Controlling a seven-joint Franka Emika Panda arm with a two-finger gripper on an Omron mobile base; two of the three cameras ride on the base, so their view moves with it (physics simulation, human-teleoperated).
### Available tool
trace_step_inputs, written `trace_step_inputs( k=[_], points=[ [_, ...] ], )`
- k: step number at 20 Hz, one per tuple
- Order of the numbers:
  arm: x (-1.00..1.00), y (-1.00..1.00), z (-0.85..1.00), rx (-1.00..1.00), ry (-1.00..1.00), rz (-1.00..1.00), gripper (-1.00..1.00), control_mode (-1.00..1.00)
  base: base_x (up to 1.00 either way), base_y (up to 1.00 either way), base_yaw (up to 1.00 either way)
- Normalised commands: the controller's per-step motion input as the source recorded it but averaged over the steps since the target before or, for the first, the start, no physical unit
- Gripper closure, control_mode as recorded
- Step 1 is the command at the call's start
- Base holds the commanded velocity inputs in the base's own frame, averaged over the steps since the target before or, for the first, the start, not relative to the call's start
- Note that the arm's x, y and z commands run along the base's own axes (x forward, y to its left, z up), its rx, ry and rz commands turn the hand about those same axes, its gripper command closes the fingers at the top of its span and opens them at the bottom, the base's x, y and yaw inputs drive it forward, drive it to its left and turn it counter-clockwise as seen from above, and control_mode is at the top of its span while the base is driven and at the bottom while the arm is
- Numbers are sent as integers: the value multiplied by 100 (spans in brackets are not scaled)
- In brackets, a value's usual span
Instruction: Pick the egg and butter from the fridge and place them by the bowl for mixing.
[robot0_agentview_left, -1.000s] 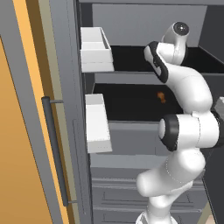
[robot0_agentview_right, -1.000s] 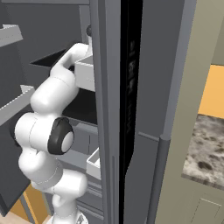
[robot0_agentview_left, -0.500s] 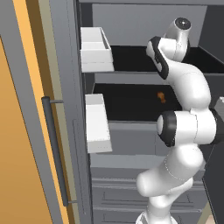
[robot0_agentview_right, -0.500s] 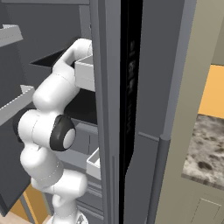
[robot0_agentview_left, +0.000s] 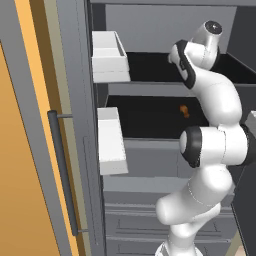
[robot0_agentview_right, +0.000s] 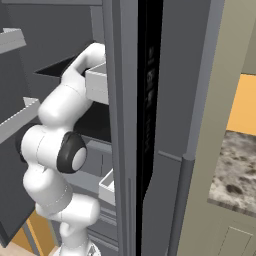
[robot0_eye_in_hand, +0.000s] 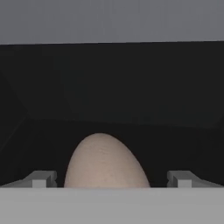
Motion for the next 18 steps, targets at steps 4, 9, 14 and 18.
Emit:
trace_step_inputs(
  k=[4, 9, 14, 18],
  points=[
    [19, 4, -31, 7, 0, 0, 100, -100, 0, 0, 0],
    [16, 5, -34, 6, -1, 0, 100, -100, 0, 0, 0],
    [-20, 9, -41, 4, 0, 0, 100, -100, 0, 0, 0],
    [-56, 18, -40, 0, -4, 0, 100, -100, 0, 0, 0]
  ],
)
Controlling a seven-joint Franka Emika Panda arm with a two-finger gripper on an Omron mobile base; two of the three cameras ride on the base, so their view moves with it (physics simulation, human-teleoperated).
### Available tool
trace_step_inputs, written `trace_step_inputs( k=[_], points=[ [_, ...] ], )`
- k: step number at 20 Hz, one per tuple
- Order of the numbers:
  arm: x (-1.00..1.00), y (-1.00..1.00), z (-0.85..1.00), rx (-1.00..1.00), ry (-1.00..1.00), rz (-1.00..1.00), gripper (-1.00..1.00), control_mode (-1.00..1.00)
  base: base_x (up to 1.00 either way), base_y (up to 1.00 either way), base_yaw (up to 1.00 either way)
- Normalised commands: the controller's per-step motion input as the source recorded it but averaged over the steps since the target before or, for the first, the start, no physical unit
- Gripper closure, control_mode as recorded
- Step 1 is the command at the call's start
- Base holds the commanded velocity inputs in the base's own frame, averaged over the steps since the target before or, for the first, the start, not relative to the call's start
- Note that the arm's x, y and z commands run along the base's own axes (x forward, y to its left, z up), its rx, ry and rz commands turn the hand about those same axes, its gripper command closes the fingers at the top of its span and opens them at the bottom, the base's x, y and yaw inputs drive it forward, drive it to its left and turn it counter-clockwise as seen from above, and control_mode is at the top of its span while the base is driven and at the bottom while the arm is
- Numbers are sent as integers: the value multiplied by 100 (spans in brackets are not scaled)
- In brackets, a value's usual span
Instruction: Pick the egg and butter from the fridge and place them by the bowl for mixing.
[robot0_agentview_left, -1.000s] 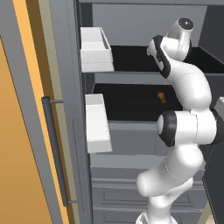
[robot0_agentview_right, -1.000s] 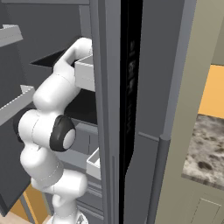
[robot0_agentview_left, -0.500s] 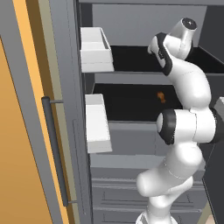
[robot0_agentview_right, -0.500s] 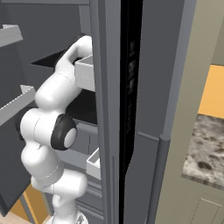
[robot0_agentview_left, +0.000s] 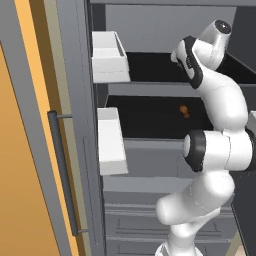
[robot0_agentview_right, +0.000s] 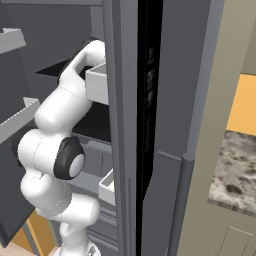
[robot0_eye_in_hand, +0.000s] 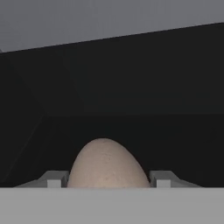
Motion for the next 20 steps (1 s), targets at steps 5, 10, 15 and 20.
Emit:
trace_step_inputs(
  k=[5, 10, 15, 20],
  points=[
    [-62, 11, -17, 1, 0, 0, 100, -100, 0, 0, 0],
    [-67, 9, -5, 0, 0, -2, 100, -100, 0, 0, 0],
    [-81, 11, -9, 0, -2, -8, 100, -100, 0, 0, 0],
    [-76, 23, -29, 0, -3, -9, 100, -100, 0, 0, 0]
  ],
)
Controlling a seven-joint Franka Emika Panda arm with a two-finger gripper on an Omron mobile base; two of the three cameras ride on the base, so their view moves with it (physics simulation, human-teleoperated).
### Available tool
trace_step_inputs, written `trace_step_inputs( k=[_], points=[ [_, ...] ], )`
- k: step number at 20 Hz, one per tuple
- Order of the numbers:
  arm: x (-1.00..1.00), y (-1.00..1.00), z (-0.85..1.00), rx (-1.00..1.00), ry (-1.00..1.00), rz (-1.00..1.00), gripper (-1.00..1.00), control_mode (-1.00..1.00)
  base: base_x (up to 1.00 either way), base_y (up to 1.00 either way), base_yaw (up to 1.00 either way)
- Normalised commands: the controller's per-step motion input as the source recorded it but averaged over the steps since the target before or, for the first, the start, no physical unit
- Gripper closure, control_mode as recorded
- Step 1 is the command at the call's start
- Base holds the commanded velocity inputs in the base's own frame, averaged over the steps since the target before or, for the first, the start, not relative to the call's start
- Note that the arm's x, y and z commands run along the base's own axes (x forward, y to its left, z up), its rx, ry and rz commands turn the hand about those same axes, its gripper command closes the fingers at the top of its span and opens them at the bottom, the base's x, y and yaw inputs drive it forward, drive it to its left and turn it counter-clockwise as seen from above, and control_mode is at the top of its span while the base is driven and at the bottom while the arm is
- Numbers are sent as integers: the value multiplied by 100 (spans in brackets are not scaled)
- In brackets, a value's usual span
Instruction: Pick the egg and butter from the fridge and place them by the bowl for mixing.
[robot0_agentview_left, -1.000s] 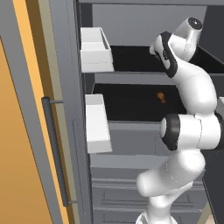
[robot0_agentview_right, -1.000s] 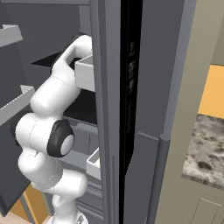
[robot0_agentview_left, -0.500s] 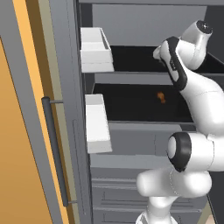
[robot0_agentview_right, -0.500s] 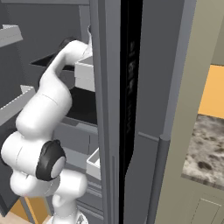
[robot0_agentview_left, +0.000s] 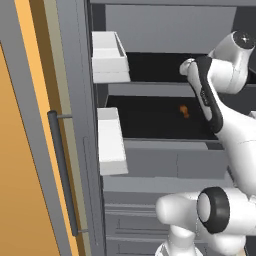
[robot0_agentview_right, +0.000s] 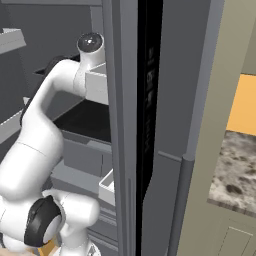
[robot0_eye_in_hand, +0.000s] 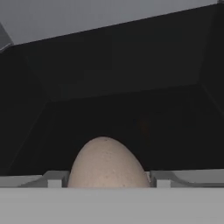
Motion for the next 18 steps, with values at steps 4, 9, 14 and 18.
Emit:
trace_step_inputs(
  k=[4, 9, 14, 18],
  points=[
    [-53, 27, -35, 0, 1, -14, 100, -100, 0, 0, 0],
    [-56, 20, -41, 0, 1, -9, 100, -100, 0, 0, 0],
    [-55, 10, -47, 0, 0, -3, 100, -100, 0, 0, 0],
    [-51, 1, -47, 0, 0, 0, 100, -100, 0, 0, 0]
  ],
)
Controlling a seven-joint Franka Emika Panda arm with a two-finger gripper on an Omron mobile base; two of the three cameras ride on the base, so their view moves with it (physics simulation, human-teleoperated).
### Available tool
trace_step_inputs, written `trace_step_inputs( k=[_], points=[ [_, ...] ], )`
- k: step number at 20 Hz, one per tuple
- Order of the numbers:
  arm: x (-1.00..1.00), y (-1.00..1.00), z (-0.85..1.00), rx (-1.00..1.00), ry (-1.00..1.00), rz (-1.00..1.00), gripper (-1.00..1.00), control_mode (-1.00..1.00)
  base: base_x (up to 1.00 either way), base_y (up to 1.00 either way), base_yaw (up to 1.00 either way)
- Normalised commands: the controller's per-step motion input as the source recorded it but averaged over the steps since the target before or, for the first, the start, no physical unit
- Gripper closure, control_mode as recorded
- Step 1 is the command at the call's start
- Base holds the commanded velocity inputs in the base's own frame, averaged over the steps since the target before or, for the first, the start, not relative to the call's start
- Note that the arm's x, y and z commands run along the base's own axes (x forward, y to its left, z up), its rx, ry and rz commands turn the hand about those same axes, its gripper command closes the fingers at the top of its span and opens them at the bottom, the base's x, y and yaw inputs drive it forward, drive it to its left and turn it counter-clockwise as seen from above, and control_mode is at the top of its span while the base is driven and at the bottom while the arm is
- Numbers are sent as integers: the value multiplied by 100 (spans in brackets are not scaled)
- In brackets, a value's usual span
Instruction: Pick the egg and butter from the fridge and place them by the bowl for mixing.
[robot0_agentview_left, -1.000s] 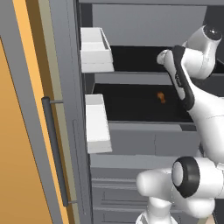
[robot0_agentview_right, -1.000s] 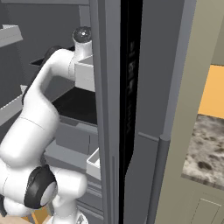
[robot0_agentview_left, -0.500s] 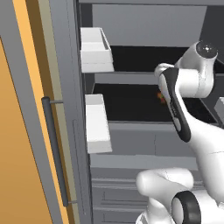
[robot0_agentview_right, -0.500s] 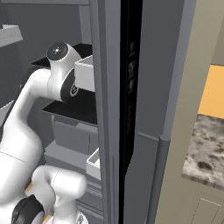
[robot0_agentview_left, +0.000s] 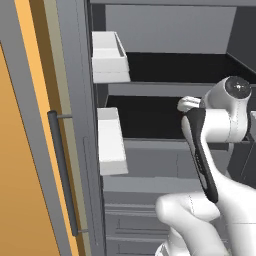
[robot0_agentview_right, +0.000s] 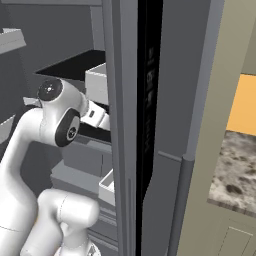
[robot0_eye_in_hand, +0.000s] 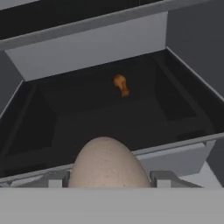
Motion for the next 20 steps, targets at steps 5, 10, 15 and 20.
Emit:
trace_step_inputs(
  k=[5, 10, 15, 20],
  points=[
    [-27, 4, -42, -8, 9, 0, 100, -100, 0, 0, 0],
    [-2, 0, -3, 0, 0, 0, 100, 100, 0, 0, 0],
    [0, 0, 0, 0, 0, 0, 100, 100, -6, 2, 0],
    [0, 0, 0, 0, 0, 0, 100, 100, -57, 0, 0]
  ],
)
